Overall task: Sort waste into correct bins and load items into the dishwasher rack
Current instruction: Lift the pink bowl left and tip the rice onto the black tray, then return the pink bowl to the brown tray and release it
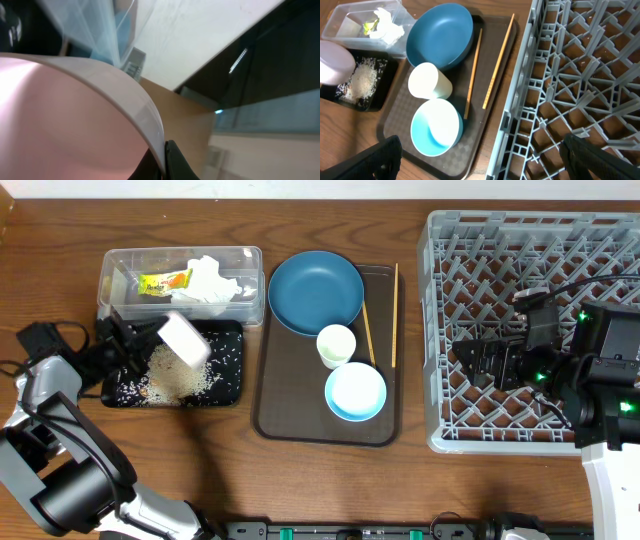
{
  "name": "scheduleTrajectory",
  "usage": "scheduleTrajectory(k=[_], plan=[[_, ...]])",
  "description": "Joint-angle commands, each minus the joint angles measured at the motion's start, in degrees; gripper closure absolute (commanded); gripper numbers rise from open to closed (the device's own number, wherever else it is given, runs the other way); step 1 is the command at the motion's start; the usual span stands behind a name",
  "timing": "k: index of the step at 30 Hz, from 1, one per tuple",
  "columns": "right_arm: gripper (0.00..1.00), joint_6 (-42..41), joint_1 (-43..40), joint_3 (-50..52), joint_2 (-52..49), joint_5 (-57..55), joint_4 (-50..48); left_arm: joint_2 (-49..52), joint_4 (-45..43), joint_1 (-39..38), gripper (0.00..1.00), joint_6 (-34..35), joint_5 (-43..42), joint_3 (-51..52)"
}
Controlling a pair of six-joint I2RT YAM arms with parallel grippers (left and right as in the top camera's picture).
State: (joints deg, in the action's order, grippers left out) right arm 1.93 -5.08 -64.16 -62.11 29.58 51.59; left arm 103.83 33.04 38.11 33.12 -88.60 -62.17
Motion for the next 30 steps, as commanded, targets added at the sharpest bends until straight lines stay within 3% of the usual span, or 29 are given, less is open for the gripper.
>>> scheduleTrajectory(k=[1,8,11,17,24,30], plan=[[0.01,0.3,-0.1,-1.2,0.2,0.2,0.3,-3.6,2.4,-1.3,0.94,-4.1,-1.5,-0.7],[0.01,0.3,-0.1,-1.2,0.2,0.2,0.1,-12.2,-0.8,-2.0,0.94,-6.6,-1.4,-0.7],[0.01,0.3,-0.1,-1.2,0.2,0.2,-0.2,-18.9,-0.8,-4.5,0.94,-7.2,3.1,-0.7],[0.01,0.3,-0.1,-1.2,0.2,0.2,-0.3,-32.8,1.0,-16.9,0.94,-8.0,24.0,-0.7],[0.01,0.3,-0.1,-1.2,0.2,0.2,0.0,-38.4,15.5,-40.1,0.94,-11.5,62.8,-0.6],[0.01,0.3,-0.1,-1.2,0.2,0.2,-0.2,-34.0,16.8,-57.2,0.94,-11.5,73.1,1.9]])
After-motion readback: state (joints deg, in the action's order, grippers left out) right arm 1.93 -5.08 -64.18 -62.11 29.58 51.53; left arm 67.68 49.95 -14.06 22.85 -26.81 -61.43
